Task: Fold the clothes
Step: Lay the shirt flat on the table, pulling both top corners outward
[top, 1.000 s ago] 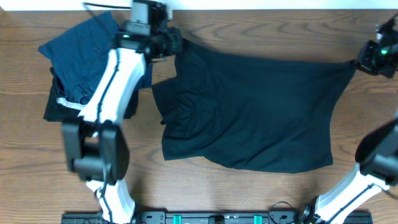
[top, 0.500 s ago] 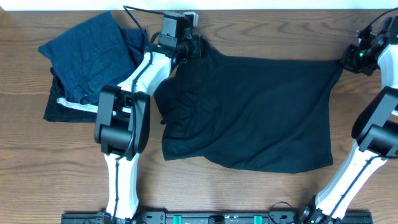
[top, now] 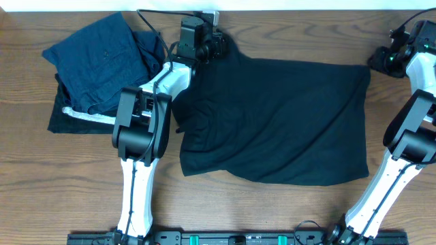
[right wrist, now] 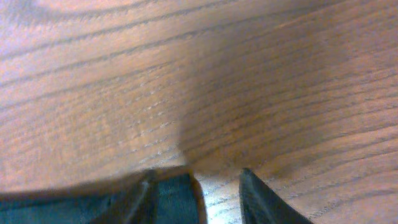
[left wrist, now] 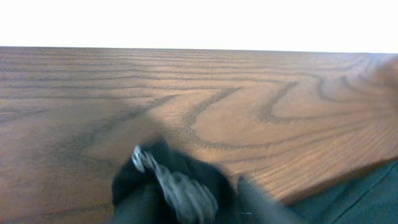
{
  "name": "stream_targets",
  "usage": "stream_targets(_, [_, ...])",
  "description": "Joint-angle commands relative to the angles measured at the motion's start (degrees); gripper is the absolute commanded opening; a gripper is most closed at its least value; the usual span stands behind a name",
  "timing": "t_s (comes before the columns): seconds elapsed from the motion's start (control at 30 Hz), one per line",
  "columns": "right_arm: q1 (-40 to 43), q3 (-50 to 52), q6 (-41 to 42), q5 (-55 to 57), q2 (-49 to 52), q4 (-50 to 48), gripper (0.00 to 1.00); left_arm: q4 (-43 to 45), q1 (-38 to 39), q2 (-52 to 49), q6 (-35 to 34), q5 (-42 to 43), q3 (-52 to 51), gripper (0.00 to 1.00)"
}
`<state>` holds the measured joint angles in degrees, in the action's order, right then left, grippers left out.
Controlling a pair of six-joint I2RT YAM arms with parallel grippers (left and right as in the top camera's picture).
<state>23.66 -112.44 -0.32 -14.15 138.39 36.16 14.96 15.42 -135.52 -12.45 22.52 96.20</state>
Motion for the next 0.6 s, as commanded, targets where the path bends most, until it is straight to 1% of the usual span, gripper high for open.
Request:
stream_targets(0.0, [-0.4, -0.5, -0.3, 0.2, -0.2, -0.5, 0.55, -0.2, -0.7, 2.7, 0.6, 0.0, 1.0, 0.68])
stream_targets(0.13, [-0.6, -1.0, -1.4, -0.2, -2.7, 0.8, 0.56, -4.0, -1.4, 7.4, 0.6, -0.1, 1.0, 0.68])
stream_targets(0.2, [-0.9, -1.0, -1.6, -0.5, -4.7, 2.2, 0.55, -8.0, -2.0, 10.7, 0.6, -0.1, 1.0, 0.66])
stream_targets(0.27, [-1.4, -1.0, -1.6, -0.5, -6.9, 4.9, 0.53, -14.1, -2.6, 14.3, 0.7, -0.1, 1.0, 0.54])
stream_targets(0.3, [-1.7, -1.0, -1.6, -0.5, -7.7, 6.5, 0.53, -17.3, -2.9, 15.8, 0.7, -0.1, 1.0, 0.45])
stream_targets(0.33, [-2.2, -1.0, -1.6, -0.8, -8.6, 8.6, 0.5, -20.9, -3.1, 17.1, 0.7, -0.3, 1.0, 0.33])
stream_targets(0.37, [-2.8, -1.0, -1.6, -1.5, -9.2, 10.4, 0.47, -25.2, -3.3, 18.5, 0.7, -1.2, 1.0, 0.2])
stream_targets(0.4, [-3.5, -1.0, -2.0, -3.0, -9.6, 12.1, 0.4, -28.8, -3.4, 19.4, 0.7, -2.5, 1.0, 0.11])
stream_targets(0.43, [-4.2, -1.0, -2.6, -4.6, -9.7, 13.3, 0.32, -32.5, -3.4, 20.0, 0.7, -4.1, 1.0, 0.06])
stream_targets(0.47, [-5.1, -1.0, -3.0, -6.3, -9.7, 14.5, 0.23, -35.2, -3.4, 20.2, 0.7, -5.0, 1.0, 0.06])
stream_targets(0.5, [-6.1, -1.0, -3.0, -7.7, -9.6, 15.6, 0.11, -37.8, -3.3, 20.2, 0.7, -5.3, 0.9, 0.06])
stream_targets(0.57, [-8.2, -1.0, -3.0, -9.8, -9.4, 16.7, 0.01, -41.6, -2.9, 19.8, 0.9, -5.3, 0.9, 0.06])
